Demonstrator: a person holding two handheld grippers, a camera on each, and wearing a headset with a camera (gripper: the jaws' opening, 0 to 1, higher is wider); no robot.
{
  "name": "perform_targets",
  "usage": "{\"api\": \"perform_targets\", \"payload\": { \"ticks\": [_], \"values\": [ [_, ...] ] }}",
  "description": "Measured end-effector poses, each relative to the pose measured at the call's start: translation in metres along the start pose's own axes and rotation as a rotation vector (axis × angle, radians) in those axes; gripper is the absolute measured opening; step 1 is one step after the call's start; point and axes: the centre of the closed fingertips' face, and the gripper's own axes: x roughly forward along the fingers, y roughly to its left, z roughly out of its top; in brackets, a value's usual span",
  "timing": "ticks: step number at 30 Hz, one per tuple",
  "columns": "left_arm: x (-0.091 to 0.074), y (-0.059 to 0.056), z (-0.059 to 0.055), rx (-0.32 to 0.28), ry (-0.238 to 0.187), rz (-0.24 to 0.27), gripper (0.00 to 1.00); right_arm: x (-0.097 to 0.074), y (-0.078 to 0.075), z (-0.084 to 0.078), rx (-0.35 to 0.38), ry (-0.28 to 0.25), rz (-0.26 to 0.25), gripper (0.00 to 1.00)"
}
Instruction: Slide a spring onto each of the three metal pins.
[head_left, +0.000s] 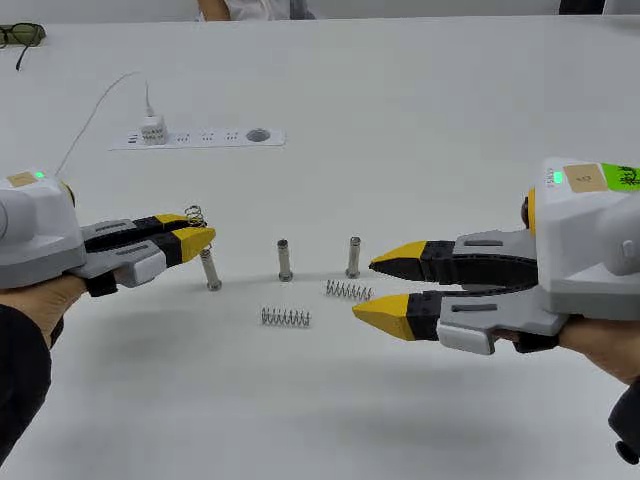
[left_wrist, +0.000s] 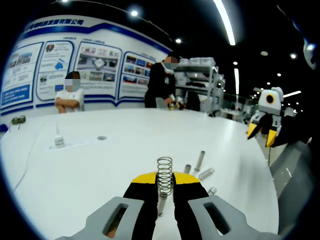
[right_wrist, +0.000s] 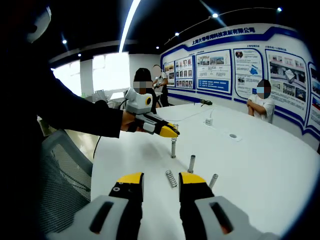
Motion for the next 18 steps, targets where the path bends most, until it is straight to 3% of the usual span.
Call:
{"api": "perform_targets", "payload": {
  "ticks": [18],
  "values": [
    [0.0002,0.0029,-0.0084,-0.001,0.004,0.011,0.10,0.0020,0.0007,-0.0021,0.009,0.003,0.007,0.29]
  ]
}}
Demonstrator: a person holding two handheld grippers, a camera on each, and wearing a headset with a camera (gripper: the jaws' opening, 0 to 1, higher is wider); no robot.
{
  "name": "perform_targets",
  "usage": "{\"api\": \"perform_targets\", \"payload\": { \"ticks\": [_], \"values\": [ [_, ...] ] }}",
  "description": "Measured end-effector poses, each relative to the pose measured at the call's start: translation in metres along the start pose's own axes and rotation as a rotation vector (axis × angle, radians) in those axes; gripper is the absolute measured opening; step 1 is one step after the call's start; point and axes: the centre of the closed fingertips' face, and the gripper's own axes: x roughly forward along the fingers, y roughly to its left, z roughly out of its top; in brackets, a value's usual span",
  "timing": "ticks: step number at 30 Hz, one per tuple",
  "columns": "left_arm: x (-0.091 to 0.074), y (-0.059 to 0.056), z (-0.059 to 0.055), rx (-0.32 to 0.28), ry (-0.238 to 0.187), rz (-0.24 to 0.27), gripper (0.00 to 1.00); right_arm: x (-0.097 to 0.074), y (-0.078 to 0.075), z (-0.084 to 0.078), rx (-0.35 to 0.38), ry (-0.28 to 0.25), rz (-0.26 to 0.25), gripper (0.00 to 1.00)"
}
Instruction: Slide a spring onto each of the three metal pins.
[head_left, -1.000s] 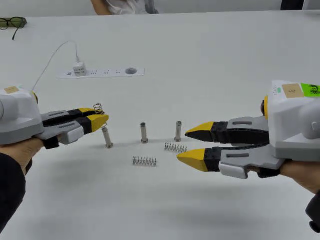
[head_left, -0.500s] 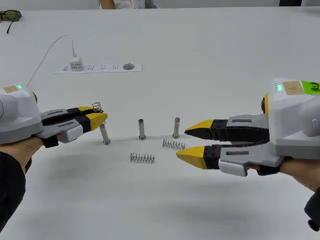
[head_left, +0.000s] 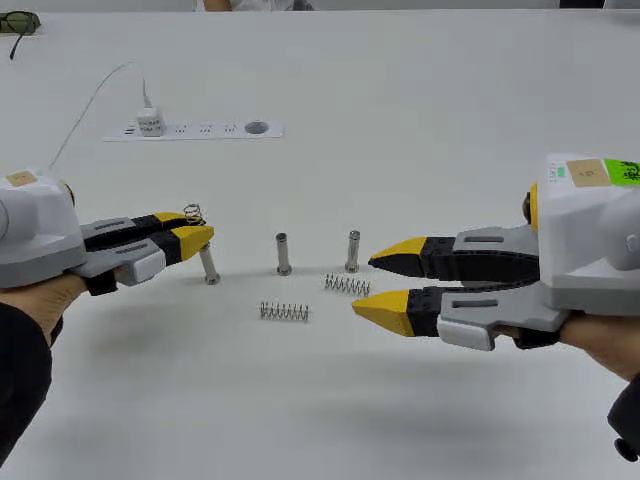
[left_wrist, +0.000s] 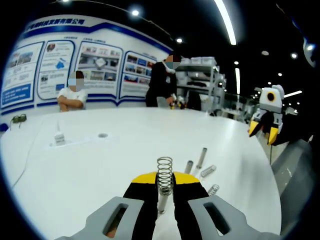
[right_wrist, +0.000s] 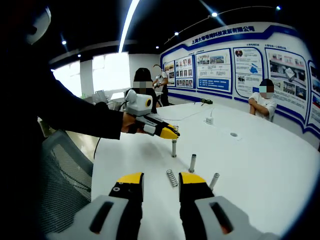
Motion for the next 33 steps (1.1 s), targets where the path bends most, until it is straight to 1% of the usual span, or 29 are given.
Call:
{"api": "perform_targets", "payload": {
  "ticks": [5,10,17,23,28,33],
  "values": [
    [0.0010,-0.0005,-0.0024,-0.001,-0.001,0.000,0.10,0.0002,0.0004,-0.0002,0.001,0.000,0.003,0.29],
    [0.0019,-0.0003,-0.0042,0.007,-0.012,0.005,0.10,0.0007,0.0009,-0.0011,0.003,0.002,0.005,0.29],
    [0.0022,-0.0013,-0.0099,0.017,-0.013,0.010,0.10,0.0014,0.0004,-0.0027,0.011,0.005,0.007,0.29],
    [0.0014,-0.0003,-0.0096,0.006,-0.036,0.017,0.10,0.0025,0.0009,-0.0043,0.014,0.009,0.010,0.29],
    [0.0012,-0.0032,-0.0099,0.021,-0.031,0.016,0.10,0.0028,0.0009,-0.0056,0.017,0.011,0.011,0.29],
    [0.0014,-0.0025,-0.0094,0.026,-0.029,0.020,0.10,0.0034,0.0016,-0.0068,0.019,0.014,0.014,0.29]
  ]
}}
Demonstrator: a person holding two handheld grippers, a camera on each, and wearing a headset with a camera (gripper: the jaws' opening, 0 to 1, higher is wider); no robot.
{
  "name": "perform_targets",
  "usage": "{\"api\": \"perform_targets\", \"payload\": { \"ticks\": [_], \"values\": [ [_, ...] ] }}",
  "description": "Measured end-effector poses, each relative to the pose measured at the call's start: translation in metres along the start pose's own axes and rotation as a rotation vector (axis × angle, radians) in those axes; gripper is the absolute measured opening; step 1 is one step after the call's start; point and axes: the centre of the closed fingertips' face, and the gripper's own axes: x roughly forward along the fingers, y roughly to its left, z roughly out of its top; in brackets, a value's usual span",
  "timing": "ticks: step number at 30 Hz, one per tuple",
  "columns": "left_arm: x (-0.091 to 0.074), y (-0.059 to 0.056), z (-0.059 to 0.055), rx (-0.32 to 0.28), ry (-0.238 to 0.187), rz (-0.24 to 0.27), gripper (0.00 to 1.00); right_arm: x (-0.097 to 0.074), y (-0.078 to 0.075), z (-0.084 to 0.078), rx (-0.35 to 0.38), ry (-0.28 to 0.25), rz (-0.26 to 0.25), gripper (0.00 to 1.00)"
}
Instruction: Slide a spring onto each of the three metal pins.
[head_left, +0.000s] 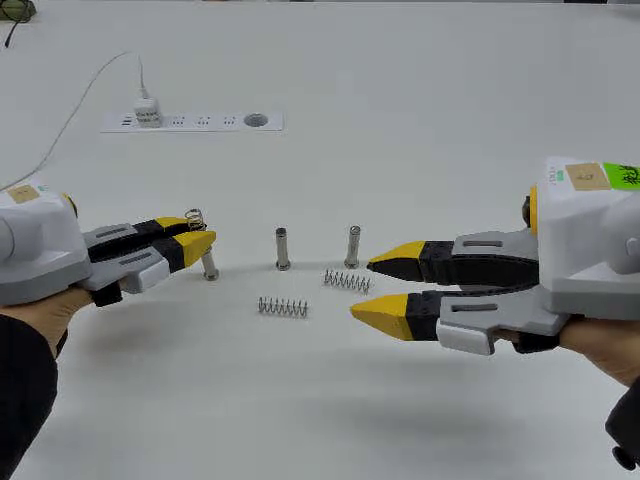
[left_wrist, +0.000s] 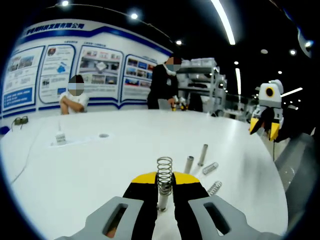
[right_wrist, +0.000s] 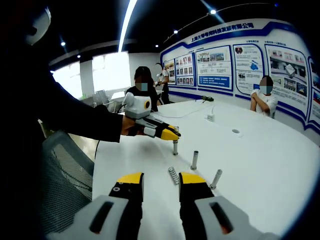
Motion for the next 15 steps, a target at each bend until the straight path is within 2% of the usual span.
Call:
{"api": "perform_targets", "payload": {
  "ticks": [10,15],
  "values": [
    [0.0001,-0.0006,0.0067,0.023,-0.013,0.004,0.10,0.0007,0.0008,-0.0014,0.002,0.003,0.003,0.29],
    [0.0014,-0.0016,0.0031,0.037,0.004,0.001,0.10,0.0008,0.0009,-0.0022,0.003,0.004,0.004,0.29]
  ]
}}
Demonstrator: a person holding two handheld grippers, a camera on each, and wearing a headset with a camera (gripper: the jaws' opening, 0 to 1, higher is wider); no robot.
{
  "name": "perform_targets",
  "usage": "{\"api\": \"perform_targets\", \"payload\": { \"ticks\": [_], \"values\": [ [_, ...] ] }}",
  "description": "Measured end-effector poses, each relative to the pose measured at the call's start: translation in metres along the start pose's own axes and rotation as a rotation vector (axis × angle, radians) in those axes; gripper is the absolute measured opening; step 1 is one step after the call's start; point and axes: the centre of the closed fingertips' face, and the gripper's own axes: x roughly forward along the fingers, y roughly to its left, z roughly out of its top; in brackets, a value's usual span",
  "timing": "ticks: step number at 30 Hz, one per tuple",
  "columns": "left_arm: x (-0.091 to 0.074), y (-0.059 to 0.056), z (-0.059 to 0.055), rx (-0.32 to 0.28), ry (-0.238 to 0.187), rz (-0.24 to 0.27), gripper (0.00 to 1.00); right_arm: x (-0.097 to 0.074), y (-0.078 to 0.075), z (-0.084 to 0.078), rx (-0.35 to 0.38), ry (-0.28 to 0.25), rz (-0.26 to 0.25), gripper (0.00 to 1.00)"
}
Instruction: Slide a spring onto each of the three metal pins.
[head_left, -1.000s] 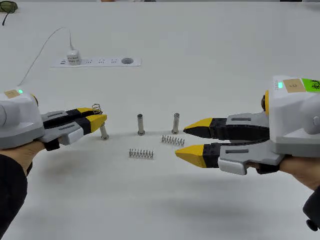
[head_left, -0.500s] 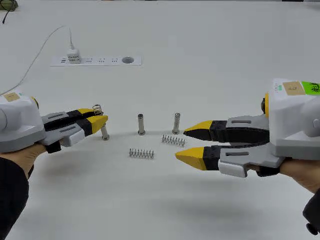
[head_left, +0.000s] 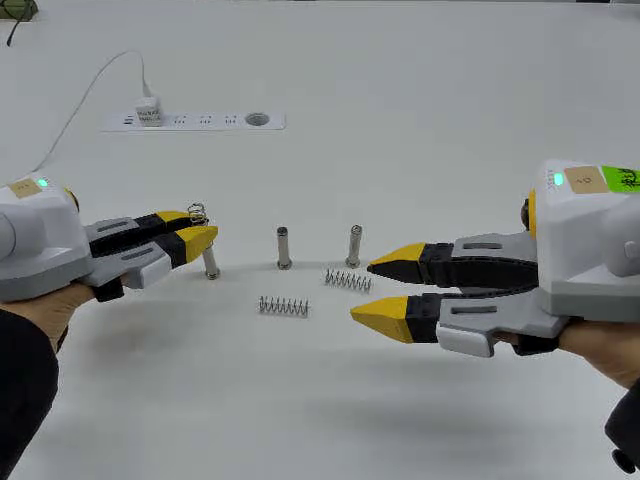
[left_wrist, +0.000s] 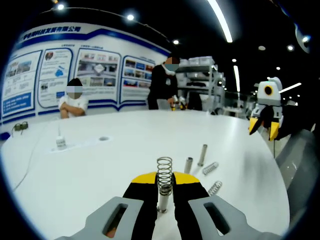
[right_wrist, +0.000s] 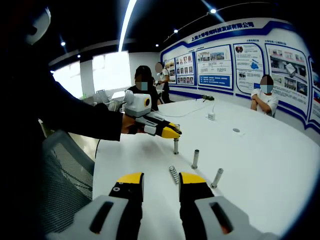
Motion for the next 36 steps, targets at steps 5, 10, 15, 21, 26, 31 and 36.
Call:
{"api": "perform_targets", "payload": {
  "ticks": [5,10,15,21,26,31,36],
  "values": [
    [0.000,0.000,-0.003,-0.002,0.005,-0.001,0.10,0.000,-0.001,-0.001,0.001,0.002,-0.003,0.29],
    [0.002,0.000,-0.007,-0.010,0.005,0.000,0.10,0.000,0.000,-0.001,0.001,0.000,-0.002,0.29],
    [0.003,-0.001,-0.013,-0.015,0.014,-0.003,0.10,0.000,-0.001,-0.001,0.003,0.001,-0.005,0.29],
    [0.004,-0.002,-0.018,-0.016,0.023,-0.003,0.10,0.000,-0.002,-0.002,0.006,0.003,-0.005,0.29],
    [0.005,-0.002,-0.023,-0.011,0.039,-0.002,0.11,0.001,-0.002,-0.003,0.008,0.004,-0.004,0.29],
    [0.007,-0.002,-0.027,-0.005,0.052,-0.003,0.11,0.001,-0.003,-0.003,0.010,0.003,-0.005,0.29],
    [0.009,-0.002,-0.031,0.005,0.069,-0.003,0.11,0.001,-0.003,-0.003,0.010,0.004,-0.005,0.29]
  ]
}}
